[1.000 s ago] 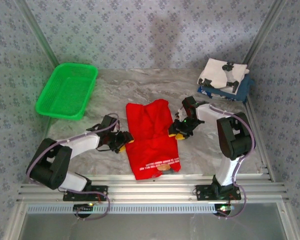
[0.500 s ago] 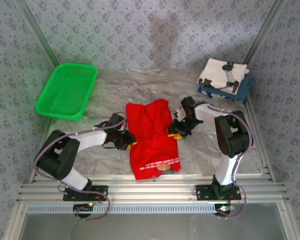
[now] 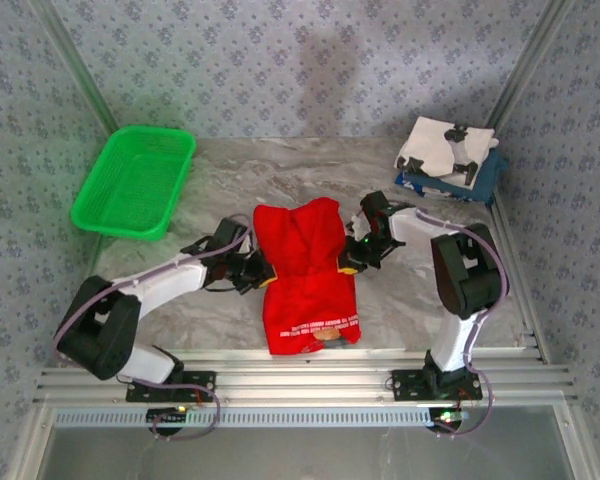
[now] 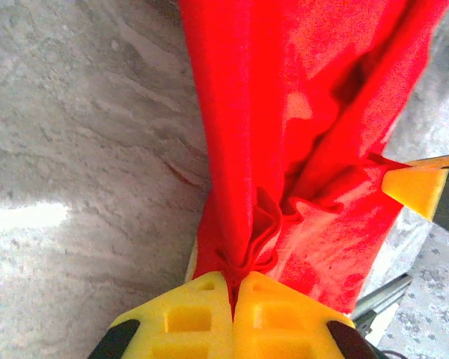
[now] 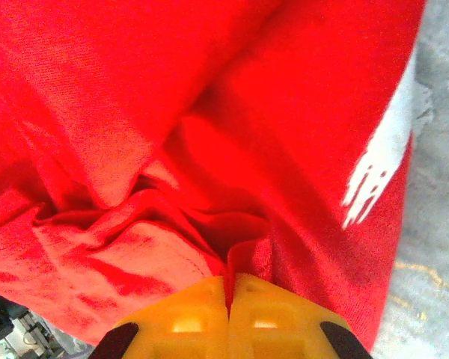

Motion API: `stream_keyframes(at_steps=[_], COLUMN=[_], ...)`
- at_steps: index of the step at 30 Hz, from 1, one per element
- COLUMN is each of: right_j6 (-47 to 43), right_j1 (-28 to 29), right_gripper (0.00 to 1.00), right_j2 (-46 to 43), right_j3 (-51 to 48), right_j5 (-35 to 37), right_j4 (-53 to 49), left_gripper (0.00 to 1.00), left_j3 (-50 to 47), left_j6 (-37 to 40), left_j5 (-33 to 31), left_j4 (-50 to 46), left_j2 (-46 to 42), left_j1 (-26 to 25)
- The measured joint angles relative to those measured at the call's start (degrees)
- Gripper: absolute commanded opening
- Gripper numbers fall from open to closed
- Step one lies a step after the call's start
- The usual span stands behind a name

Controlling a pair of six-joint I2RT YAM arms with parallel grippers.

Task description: Fold and stack the t-shirts

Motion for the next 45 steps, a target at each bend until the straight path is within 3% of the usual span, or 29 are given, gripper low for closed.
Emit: stream_keyframes(at_steps=[9,15,17,25,31,41,45], right_j6=[1.60,3.43,3.80,4.59,4.57,4.57,4.63], right_j1=[0.00,-0.04,0.11,0.39,0.39,0.37,0.33], right_gripper=[0.04,0.04,0.04,0.04,0.04,0.03,0.03], right_j2=[-10.51,-11.72,-11.39,-8.61,-8.52,-7.30,-5.90], right_j3=[-3.13,-5.77,-6.23,-7.04,-7.13,-7.13,-7.13], right_j5=[-0.31,-0.72,-0.74,-0.74,-0.74,-0.76,-0.87], right_j4=[-0.52,0.24,0.52,1.99,2.12,2.40,3.58], left_gripper=[0.03,0.33,0.38,0.38,0.46,0.37,0.21], left_j3=[0.00,-0.61,-0.81,-1.97,-2.03,-2.03,-1.20], left_j6=[1.66,1.86,1.44,0.31,0.52,-0.17,-0.50], left_j5=[-1.31,-1.68,-1.55,-1.49,-4.85,-8.74,-9.70], left_j4=[-6.56,-7.96,-7.98,-8.15,-14.34,-13.53,-10.69], left_j2=[-6.25,-6.38,-5.97,-5.62,-5.09,-0.52,3.34], left_j1=[0.00,-0.02,-0.15,-1.07,-1.49,-3.17,-3.23])
